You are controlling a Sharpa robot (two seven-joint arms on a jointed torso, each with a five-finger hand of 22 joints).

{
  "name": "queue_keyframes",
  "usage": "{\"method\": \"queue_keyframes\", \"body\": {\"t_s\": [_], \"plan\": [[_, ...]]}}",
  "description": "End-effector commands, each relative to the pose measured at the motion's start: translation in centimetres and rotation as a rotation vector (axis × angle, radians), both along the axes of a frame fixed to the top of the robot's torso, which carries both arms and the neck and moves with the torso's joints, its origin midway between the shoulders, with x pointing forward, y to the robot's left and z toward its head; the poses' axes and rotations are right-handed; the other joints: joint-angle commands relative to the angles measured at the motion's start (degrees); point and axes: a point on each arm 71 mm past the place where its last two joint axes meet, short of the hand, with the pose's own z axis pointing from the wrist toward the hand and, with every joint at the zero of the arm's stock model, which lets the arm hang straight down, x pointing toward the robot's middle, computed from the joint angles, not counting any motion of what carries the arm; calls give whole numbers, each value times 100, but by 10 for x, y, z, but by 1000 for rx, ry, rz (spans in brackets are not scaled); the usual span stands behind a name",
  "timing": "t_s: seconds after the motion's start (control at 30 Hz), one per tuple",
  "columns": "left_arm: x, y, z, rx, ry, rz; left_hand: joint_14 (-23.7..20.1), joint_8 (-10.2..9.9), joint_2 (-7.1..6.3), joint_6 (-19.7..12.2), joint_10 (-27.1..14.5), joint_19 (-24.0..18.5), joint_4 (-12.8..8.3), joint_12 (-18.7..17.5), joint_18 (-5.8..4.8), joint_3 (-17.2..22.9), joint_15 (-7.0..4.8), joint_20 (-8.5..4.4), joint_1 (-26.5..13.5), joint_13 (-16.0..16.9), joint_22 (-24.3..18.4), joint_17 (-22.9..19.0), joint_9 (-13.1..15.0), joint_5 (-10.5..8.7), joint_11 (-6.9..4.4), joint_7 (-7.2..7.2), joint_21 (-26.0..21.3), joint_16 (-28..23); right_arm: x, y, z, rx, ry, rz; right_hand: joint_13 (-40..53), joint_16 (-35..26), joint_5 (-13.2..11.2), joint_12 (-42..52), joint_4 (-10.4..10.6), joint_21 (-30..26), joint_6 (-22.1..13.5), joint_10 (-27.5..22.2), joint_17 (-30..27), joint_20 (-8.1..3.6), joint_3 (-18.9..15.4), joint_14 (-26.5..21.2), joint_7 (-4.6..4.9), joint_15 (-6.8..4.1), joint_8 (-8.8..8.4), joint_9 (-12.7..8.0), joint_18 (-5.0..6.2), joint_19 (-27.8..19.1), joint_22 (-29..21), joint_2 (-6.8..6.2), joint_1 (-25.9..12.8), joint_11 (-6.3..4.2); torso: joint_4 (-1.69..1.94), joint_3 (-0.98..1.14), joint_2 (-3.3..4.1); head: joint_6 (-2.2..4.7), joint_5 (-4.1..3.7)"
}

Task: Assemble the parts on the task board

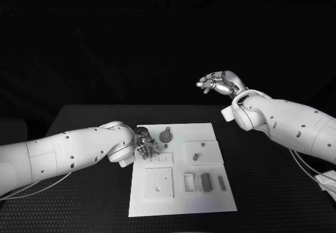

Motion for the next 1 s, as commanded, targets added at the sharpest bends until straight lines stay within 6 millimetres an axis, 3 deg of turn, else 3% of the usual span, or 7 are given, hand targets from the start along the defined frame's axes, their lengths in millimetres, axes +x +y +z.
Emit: {"method": "queue_keyframes", "body": {"t_s": [0.03, 0.23, 0.43, 0.63, 1.0], "plan": [[0, -2, -2, 24, 1, -3, 1, 22, 17, 363, -40, 4, -15, 20, -84, 3, -41, -42, -6, 7, 9, 1, 9, -25, 0, -340, 20, 36, 0, 5, 0, 49, 22, 61, -319, -461, 2, -213, -4, -299, -57, 43, -148, 84, -41, -8, 26, 123, 31, -19, -123, -256, -158, 41, 37, 59, -14, -4, 5, -32, -5], [0, -5, -4, 27, 11, -12, 17, 22, 12, 398, -20, 17, 2, 44, -81, -1, -49, -49, -35, 26, 37, -1, 30, -31, -12, -353, 32, 63, 1, 6, -1, 67, 35, 67, -857, -1131, -2, -544, 2, -988, -119, 71, -343, 239, -128, -163, 21, 328, 46, -60, -364, -1040, -449, 124, 86, 149, -10, -2, 4, -73, -29], [-2, -7, -8, 27, 24, -18, 19, 20, 12, 404, -18, 19, 1, 49, -80, -1, -51, -52, -39, 31, 45, -2, 35, -30, -14, -356, 35, 69, 2, 7, -2, 77, 55, 74, -1239, -1623, 1, -800, 16, -1187, -199, -20, -509, 277, -206, -548, 33, 487, 30, -110, -450, -1258, -459, 162, 78, 246, -4, -1, -1, -93, -32], [-3, -9, -11, 28, 36, -23, 20, 17, 13, 408, -17, 20, -1, 52, -80, 2, -53, -54, -40, 34, 51, -3, 39, -26, -16, -358, 36, 74, 3, 10, -3, 90, 75, 85, -1570, -1991, -1, -1100, 92, -1316, -421, -287, -687, 296, -268, -945, 162, 701, -63, -186, -567, -1546, -375, 180, -30, 409, -10, 3, 3, -113, -37], [-4, -10, -12, 35, 44, -31, 37, 15, 11, 441, 1, 36, 5, 77, -77, 1, -62, -63, -64, 54, 81, -3, 61, -21, -28, -372, 50, 105, 3, 11, -4, 97, 85, 92, -1774, -2126, -1, -1206, 167, -1350, -559, -364, -772, 298, -279, -1076, 173, 744, -85, -223, -641, -1703, -240, 163, -67, 467, -6, 4, 2, -127, -46]]}}
